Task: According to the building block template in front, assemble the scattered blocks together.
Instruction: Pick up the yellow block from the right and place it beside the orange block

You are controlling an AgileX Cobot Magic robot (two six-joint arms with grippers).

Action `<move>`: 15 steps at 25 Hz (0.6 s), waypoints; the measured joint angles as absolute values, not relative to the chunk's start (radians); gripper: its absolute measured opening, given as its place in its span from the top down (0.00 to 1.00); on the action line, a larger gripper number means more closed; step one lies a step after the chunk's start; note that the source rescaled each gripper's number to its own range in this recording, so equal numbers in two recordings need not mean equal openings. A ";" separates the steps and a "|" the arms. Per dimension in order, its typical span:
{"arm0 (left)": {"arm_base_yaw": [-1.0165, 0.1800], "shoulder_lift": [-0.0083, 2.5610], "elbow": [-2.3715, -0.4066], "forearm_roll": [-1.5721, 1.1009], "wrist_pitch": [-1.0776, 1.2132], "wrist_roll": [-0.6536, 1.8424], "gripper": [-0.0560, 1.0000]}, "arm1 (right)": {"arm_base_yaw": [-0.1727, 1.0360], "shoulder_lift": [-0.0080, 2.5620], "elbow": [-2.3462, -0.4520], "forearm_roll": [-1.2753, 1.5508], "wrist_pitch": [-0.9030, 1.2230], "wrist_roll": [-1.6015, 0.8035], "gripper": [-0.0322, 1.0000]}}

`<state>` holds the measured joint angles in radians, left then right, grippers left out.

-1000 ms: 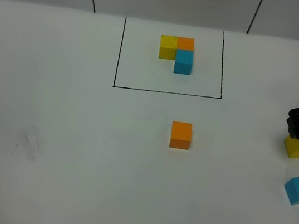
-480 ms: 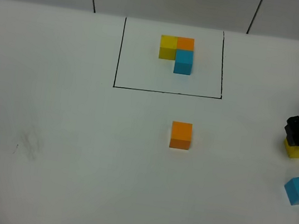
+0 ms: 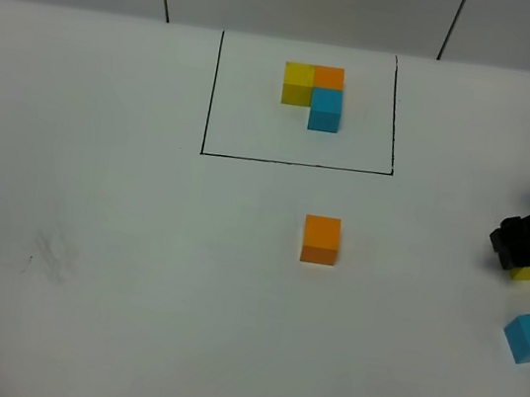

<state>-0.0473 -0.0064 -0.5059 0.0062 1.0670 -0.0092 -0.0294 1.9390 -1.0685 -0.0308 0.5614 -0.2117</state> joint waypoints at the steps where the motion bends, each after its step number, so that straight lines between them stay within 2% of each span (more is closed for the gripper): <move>1: -0.047 -0.006 -0.506 0.006 1.067 -0.009 0.49 | -0.029 1.939 -1.069 -0.030 0.561 -0.212 0.55; 2: -0.047 -0.006 -0.506 0.006 1.067 -0.009 0.49 | -0.029 1.939 -1.069 -0.029 0.561 -0.212 0.71; 3: -0.047 -0.006 -0.506 0.006 1.067 -0.009 0.49 | -0.029 1.935 -1.069 -0.028 0.562 -0.212 0.73; 6: -0.047 -0.006 -0.506 0.006 1.067 -0.009 0.49 | -0.017 1.900 -1.069 -0.030 0.572 -0.224 0.73; 9: -0.047 -0.006 -0.506 0.006 1.067 -0.009 0.49 | 0.045 1.828 -1.069 -0.032 0.578 -0.299 0.73; 15: -0.047 -0.006 -0.506 0.006 1.067 -0.009 0.49 | 0.289 1.800 -1.178 0.007 0.659 -0.642 0.73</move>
<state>-0.0473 -0.0064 -0.5059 0.0062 1.0670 -0.0092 0.2894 1.8001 -1.1777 0.0067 0.6593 -0.6416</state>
